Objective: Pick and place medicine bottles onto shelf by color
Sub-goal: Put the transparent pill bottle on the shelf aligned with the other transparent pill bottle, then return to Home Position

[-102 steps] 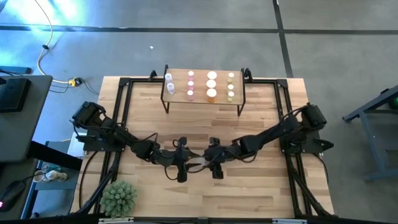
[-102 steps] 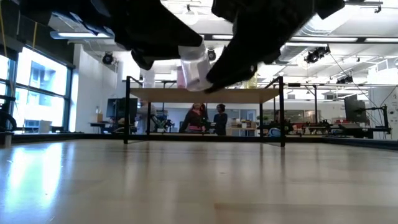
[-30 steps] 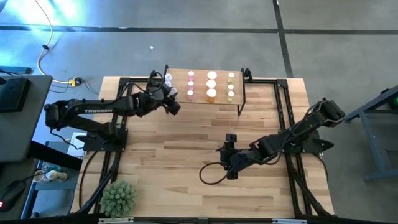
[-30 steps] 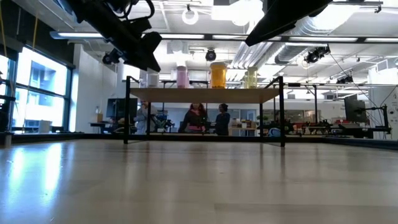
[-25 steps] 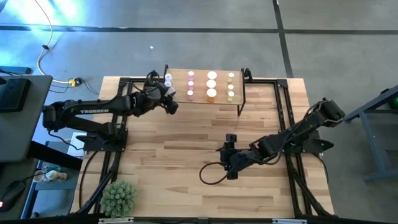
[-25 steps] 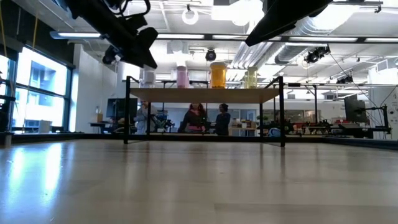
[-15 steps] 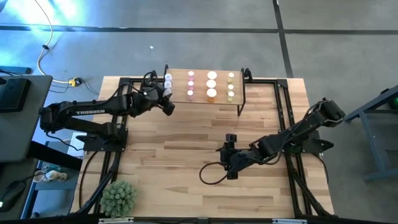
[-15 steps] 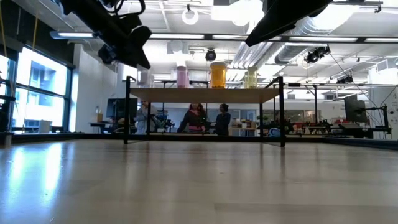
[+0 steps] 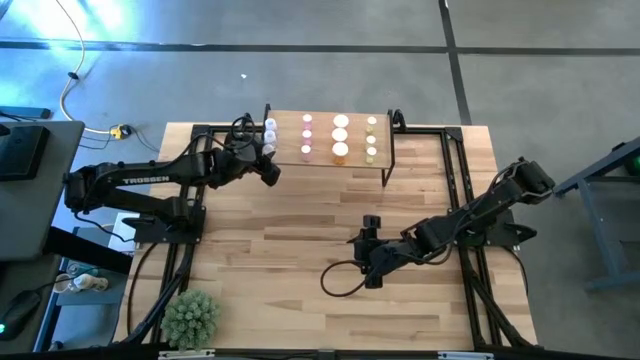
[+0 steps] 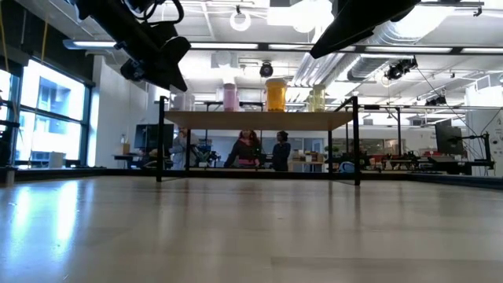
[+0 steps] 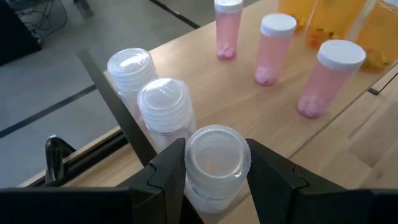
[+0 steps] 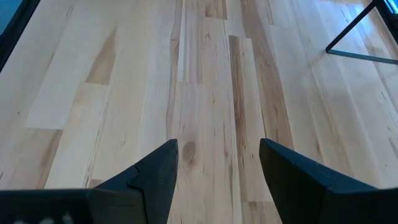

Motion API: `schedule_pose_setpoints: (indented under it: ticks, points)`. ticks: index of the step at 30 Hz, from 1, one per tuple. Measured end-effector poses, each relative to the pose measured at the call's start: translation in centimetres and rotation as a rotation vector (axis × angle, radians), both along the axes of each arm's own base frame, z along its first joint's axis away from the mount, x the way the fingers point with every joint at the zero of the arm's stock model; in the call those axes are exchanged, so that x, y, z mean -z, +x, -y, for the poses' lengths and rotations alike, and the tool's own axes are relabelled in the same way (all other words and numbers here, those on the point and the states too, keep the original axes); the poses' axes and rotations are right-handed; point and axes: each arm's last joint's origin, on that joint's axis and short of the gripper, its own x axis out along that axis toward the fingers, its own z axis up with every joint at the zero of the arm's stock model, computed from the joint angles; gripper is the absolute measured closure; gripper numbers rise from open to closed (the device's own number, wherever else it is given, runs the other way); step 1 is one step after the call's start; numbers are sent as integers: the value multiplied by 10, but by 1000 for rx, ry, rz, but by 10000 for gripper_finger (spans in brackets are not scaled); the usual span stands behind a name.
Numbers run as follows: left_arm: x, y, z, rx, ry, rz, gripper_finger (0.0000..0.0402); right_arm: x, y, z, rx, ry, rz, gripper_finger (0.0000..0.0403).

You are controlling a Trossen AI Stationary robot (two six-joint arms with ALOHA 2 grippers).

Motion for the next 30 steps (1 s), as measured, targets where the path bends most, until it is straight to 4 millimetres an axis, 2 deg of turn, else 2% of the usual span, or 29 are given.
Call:
schedule_pose_setpoints:
  ticks: [6,18,30]
  points:
    - [-1,0,-1,-6,17,3,260,0,0,0,0,0,0,185]
    - [-1,1,-1,-5,19,5,193,0,0,0,0,-1,-1,185]
    - [-9,-5,2,-2,32,44,188,1,-1,0,0,-6,-13,185]
